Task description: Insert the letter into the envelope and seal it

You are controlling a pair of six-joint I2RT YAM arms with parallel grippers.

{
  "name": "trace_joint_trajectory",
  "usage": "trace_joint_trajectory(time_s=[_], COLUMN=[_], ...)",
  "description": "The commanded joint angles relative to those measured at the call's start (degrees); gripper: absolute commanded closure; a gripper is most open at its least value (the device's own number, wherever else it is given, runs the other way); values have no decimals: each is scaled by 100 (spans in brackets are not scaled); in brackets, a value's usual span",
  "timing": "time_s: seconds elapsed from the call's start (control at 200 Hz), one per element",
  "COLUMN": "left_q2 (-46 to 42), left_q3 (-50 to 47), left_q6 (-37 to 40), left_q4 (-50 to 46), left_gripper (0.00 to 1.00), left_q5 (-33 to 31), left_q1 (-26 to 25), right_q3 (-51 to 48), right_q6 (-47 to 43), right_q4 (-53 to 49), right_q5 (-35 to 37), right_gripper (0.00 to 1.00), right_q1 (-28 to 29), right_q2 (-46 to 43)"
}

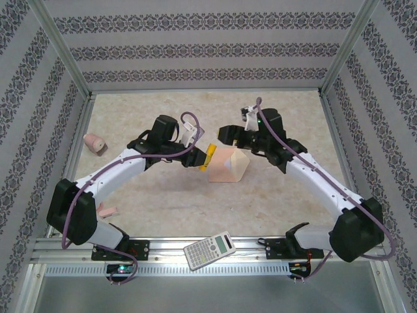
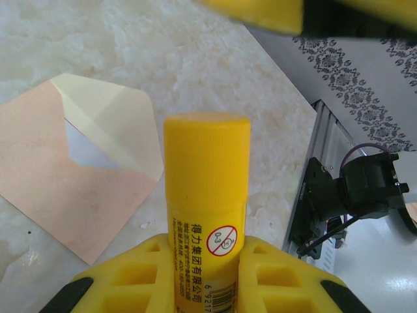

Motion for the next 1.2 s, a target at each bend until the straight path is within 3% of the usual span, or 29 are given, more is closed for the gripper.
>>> trace_joint_trajectory(time_s=[0.0, 0.45, 0.869, 1.199], left_q2=[-1, 42, 173, 181], left_q3=[250, 285, 321, 344], left_q6=[215, 256, 247, 196], left_q4=[-68, -127, -94, -29], left_gripper=[100, 100, 100, 100], left_q5=[-14, 2, 2, -36], left_q1=[-5, -5, -6, 1], right_q3=[-17, 40, -37, -92], right_q6=[-43, 111, 293, 374], right_q4=[45, 187, 309, 379], right_q5=[28, -97, -276, -353], right_gripper=[38, 50, 44, 57], right_q1=[198, 487, 522, 531], right_q2=[148, 407, 390, 451])
